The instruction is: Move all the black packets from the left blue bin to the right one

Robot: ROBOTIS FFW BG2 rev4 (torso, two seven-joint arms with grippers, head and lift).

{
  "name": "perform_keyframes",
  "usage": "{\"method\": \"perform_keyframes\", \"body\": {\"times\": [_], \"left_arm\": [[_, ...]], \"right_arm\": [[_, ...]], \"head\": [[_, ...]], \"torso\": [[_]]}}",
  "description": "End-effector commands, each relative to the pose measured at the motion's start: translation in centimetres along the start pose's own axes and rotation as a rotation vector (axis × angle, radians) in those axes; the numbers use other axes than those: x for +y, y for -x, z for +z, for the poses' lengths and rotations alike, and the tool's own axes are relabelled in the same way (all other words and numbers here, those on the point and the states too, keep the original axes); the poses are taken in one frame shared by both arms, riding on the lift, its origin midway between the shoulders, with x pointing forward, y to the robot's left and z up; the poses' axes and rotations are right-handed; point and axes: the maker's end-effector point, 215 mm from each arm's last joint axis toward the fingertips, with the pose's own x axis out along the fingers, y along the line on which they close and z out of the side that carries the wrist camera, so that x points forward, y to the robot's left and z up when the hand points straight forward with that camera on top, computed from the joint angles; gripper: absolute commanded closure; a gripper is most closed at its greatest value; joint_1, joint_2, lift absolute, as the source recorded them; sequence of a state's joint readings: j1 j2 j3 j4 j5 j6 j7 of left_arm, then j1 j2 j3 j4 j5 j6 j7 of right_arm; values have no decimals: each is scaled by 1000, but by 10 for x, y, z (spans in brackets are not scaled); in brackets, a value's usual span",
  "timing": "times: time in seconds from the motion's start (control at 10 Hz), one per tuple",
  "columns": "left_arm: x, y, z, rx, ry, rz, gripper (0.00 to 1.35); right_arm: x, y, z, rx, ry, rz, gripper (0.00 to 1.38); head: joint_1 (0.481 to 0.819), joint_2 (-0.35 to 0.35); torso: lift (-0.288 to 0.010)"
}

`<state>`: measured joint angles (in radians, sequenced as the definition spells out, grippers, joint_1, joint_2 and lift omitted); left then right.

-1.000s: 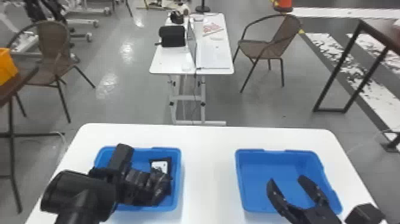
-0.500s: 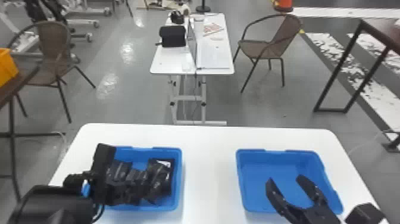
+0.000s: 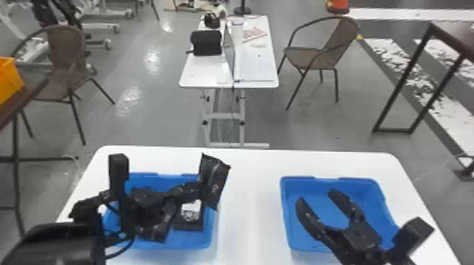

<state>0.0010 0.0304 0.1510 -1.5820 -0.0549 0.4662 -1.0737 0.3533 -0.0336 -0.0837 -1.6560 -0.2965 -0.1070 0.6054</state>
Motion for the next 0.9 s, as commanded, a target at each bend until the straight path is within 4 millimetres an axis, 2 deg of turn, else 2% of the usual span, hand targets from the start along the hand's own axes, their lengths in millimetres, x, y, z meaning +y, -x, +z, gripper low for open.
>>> {"method": "perform_keyframes", "body": {"times": [0.0, 0.2, 0.5, 0.8], "left_arm": [[-30, -33, 18, -13, -26, -143, 1208], [-41, -52, 18, 23, -6, -251, 1208], [-48, -83, 34, 28, -22, -317, 1208], [-66, -104, 42, 46, -37, -375, 1208]], "right_arm": [[10, -23, 13, -18, 13, 54, 121], [21, -46, 27, -44, 11, 107, 121], [46, -71, 41, -61, 16, 197, 121], [67, -90, 37, -45, -3, 254, 121]], "head": [[695, -53], [695, -85], [695, -86], [695, -86]], "torso": [[0], [0], [0], [0]]}}
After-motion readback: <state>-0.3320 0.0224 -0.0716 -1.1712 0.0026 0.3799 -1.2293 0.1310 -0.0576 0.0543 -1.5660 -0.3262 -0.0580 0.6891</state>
